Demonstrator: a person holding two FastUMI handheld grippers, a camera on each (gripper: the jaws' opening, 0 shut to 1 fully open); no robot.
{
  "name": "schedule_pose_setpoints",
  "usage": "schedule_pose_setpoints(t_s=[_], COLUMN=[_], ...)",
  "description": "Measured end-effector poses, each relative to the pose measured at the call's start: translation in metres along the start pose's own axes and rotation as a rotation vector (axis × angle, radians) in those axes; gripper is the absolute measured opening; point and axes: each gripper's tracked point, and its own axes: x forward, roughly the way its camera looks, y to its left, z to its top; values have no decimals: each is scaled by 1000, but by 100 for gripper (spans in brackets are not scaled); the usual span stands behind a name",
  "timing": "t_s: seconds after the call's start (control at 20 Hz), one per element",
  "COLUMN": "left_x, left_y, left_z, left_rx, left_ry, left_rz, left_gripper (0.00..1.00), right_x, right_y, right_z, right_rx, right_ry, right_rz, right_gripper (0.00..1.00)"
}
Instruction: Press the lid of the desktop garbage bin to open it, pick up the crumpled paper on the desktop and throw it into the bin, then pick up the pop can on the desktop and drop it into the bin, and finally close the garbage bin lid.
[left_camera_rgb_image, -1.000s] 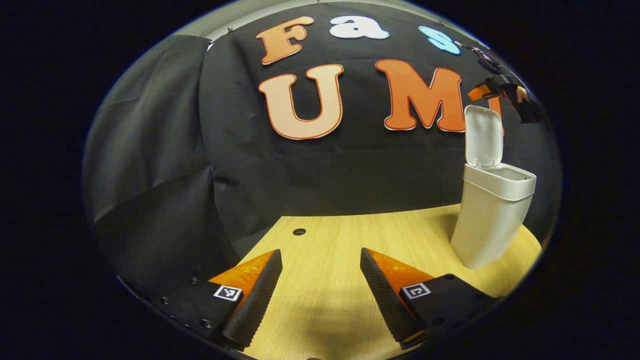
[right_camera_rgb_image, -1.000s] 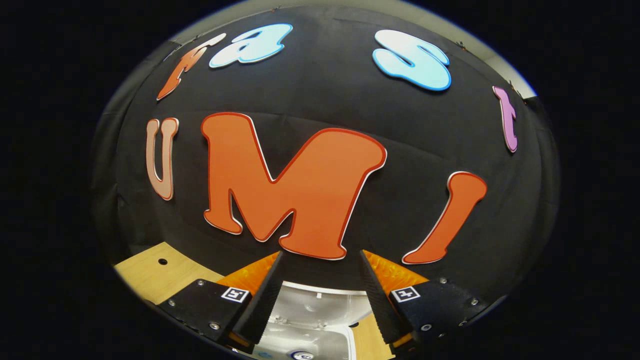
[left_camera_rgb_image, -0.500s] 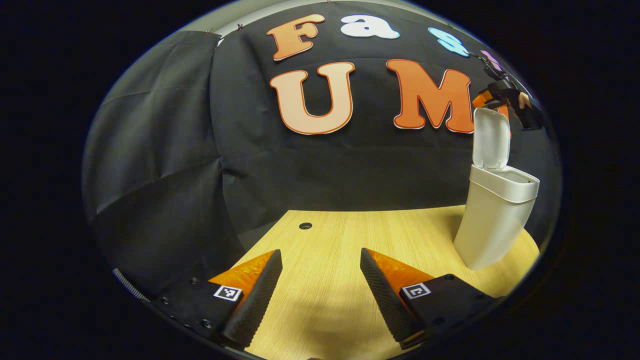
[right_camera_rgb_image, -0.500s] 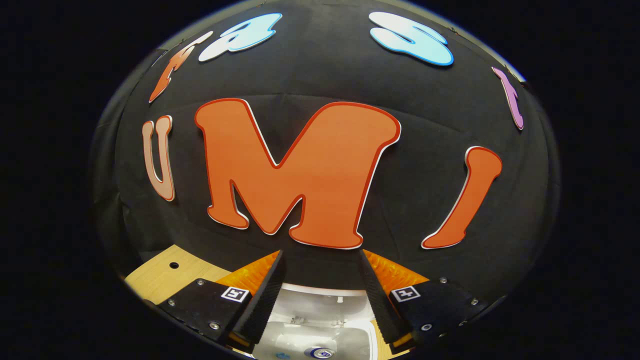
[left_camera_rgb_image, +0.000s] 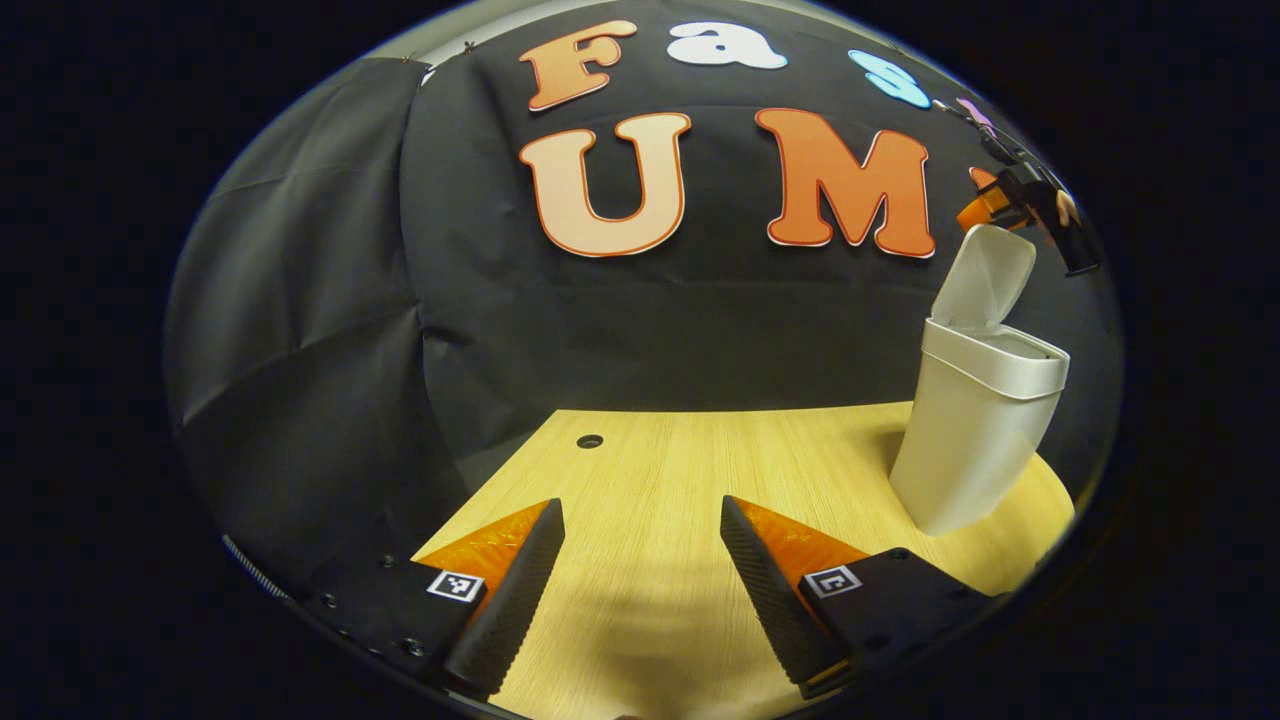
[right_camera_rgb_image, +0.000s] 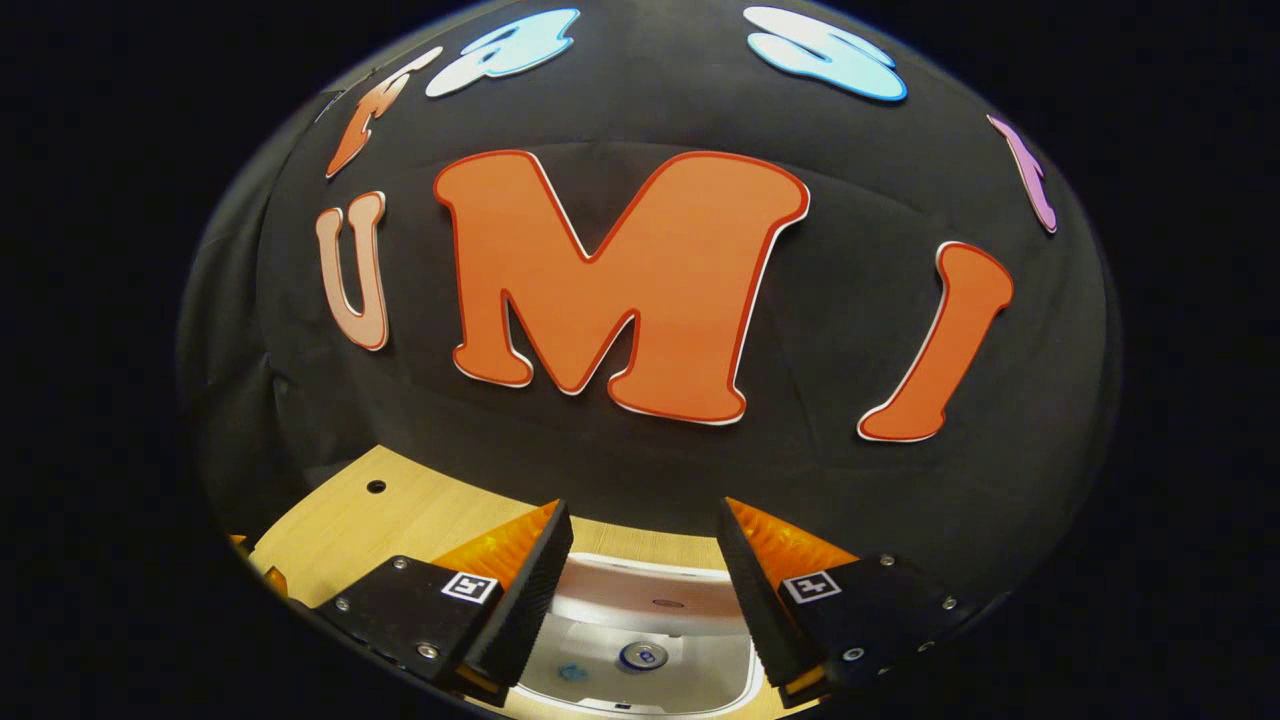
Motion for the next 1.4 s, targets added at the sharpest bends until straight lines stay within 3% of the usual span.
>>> schedule_pose_setpoints(t_s=[0.55,1.4], left_x=[4,-1], left_y=[-19,-27], left_z=[-4,-10], left_rx=[66,100], left_ry=[33,42], left_rz=[-66,-91], left_gripper=[100,100], right_x=[-14,-43], right_y=[-3,10], right_z=[-59,-133], right_rx=[65,99], right_ry=[103,234], right_rz=[1,22], right_gripper=[88,88])
